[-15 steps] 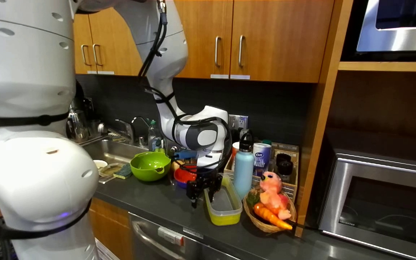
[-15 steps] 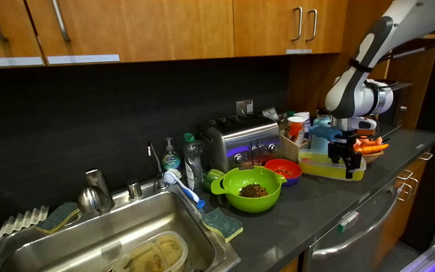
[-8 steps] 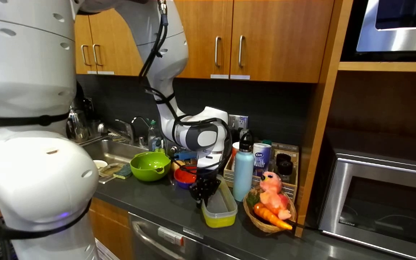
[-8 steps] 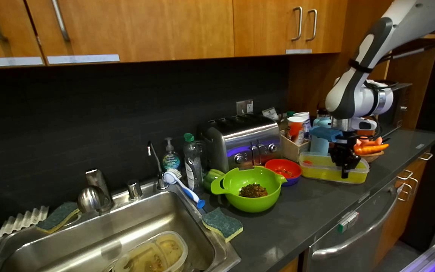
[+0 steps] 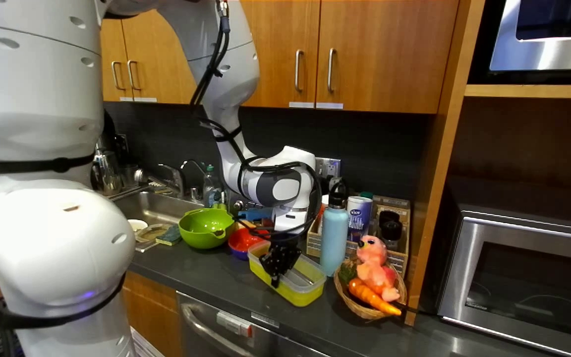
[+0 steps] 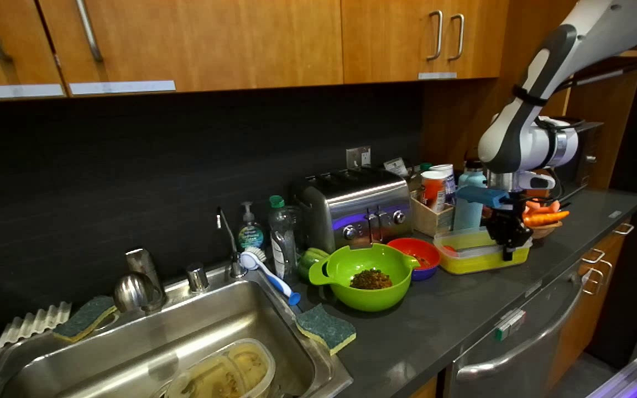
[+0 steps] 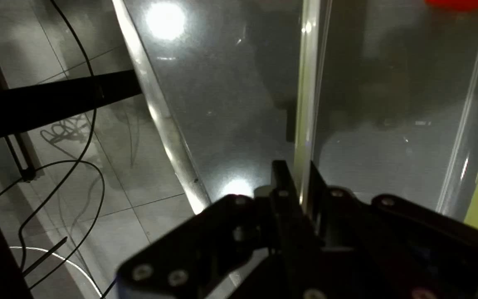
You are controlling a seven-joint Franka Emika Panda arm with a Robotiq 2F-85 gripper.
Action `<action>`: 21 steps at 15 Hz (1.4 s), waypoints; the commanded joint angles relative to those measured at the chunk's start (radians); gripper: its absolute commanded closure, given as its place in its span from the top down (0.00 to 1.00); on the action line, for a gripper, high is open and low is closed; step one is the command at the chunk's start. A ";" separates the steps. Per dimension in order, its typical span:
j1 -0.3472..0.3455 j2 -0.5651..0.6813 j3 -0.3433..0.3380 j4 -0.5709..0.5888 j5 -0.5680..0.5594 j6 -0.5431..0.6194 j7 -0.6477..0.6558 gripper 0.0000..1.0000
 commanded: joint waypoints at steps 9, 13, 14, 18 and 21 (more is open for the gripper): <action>-0.027 -0.048 -0.040 -0.096 0.006 -0.027 -0.136 0.03; -0.005 -0.073 -0.002 -0.121 0.033 -0.039 -0.218 0.03; 0.002 -0.091 0.010 -0.132 0.038 -0.045 -0.232 0.03; 0.038 -0.144 0.066 -0.155 0.079 -0.078 -0.281 0.03; 0.068 -0.164 0.105 -0.149 0.097 -0.122 -0.284 0.03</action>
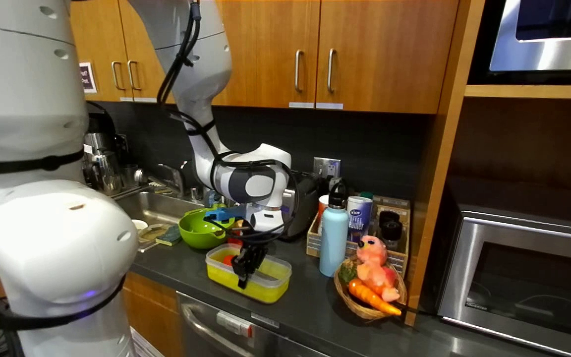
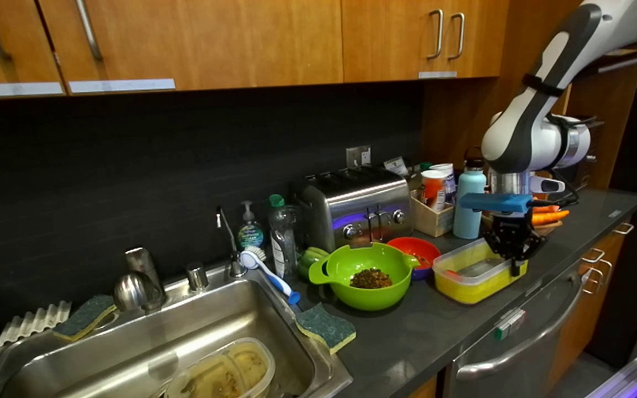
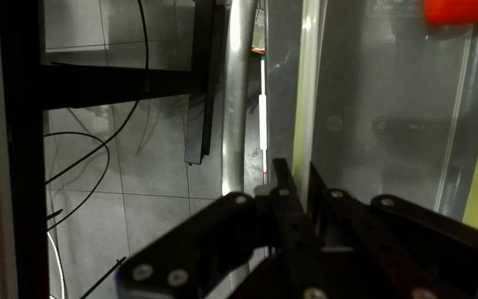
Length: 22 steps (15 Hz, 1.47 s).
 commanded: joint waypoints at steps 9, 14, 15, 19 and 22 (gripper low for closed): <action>0.059 -0.038 0.084 0.036 0.040 -0.120 -0.038 0.03; 0.067 -0.009 0.096 0.081 0.043 -0.132 -0.034 0.03; 0.067 -0.007 0.096 0.087 0.042 -0.135 -0.034 0.03; 0.066 0.004 0.093 0.102 0.044 -0.142 -0.033 0.35; 0.065 0.000 0.091 0.108 0.049 -0.148 -0.033 0.47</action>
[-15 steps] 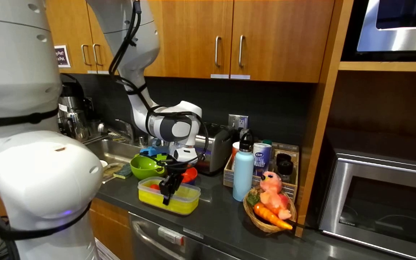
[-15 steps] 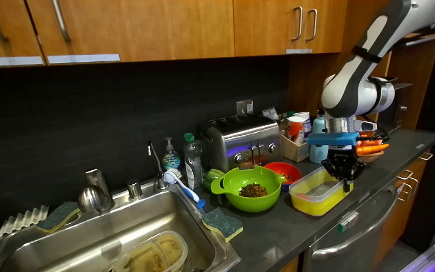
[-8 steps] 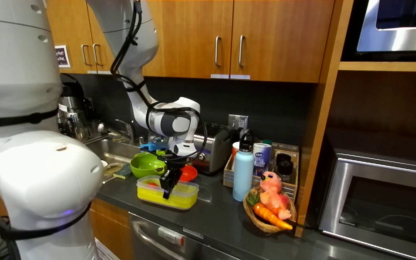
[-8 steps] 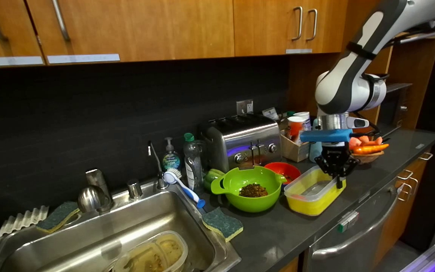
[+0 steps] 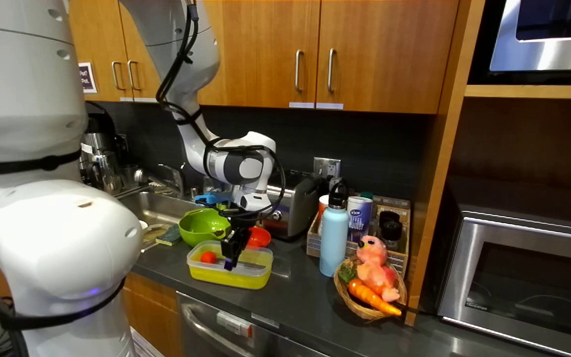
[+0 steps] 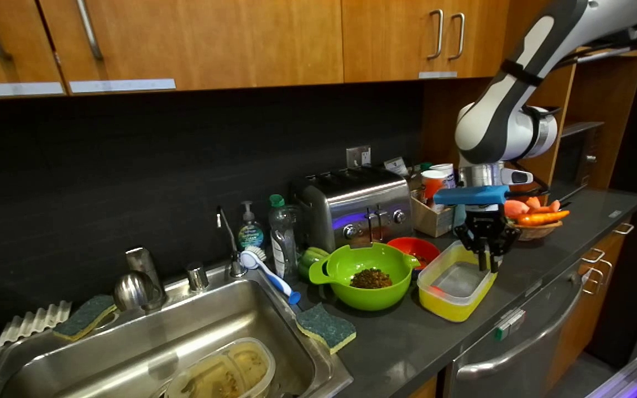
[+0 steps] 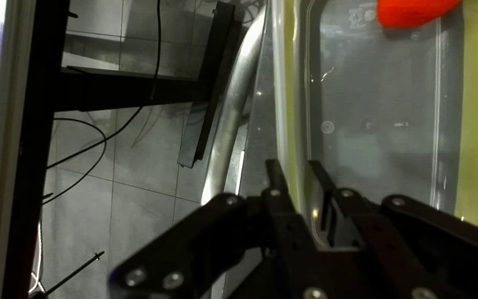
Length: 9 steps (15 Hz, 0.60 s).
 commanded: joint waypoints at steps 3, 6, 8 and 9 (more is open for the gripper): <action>-0.001 -0.004 -0.005 0.026 0.038 -0.025 -0.019 0.66; 0.001 -0.029 -0.002 0.031 0.066 -0.039 -0.042 0.88; 0.010 -0.048 0.007 0.037 0.074 -0.052 -0.053 1.00; 0.015 -0.056 0.013 0.040 0.079 -0.061 -0.060 1.00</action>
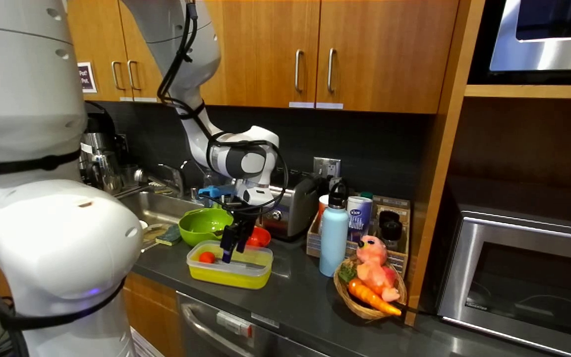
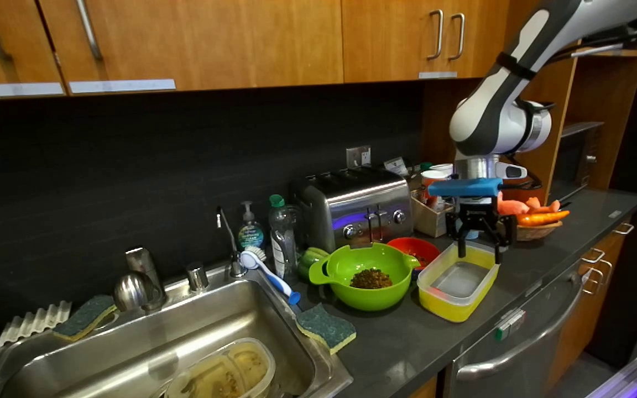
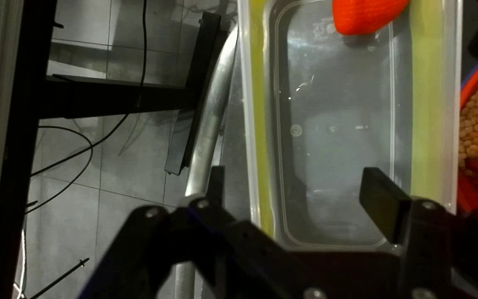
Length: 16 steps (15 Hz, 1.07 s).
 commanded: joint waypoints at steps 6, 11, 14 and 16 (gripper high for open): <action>0.082 -0.087 0.090 0.063 0.041 -0.128 -0.056 1.00; 0.142 -0.066 0.163 0.155 -0.035 -0.224 -0.029 1.00; 0.164 -0.074 0.189 0.185 -0.081 -0.269 -0.031 1.00; 0.173 -0.092 0.201 0.187 -0.112 -0.281 -0.019 1.00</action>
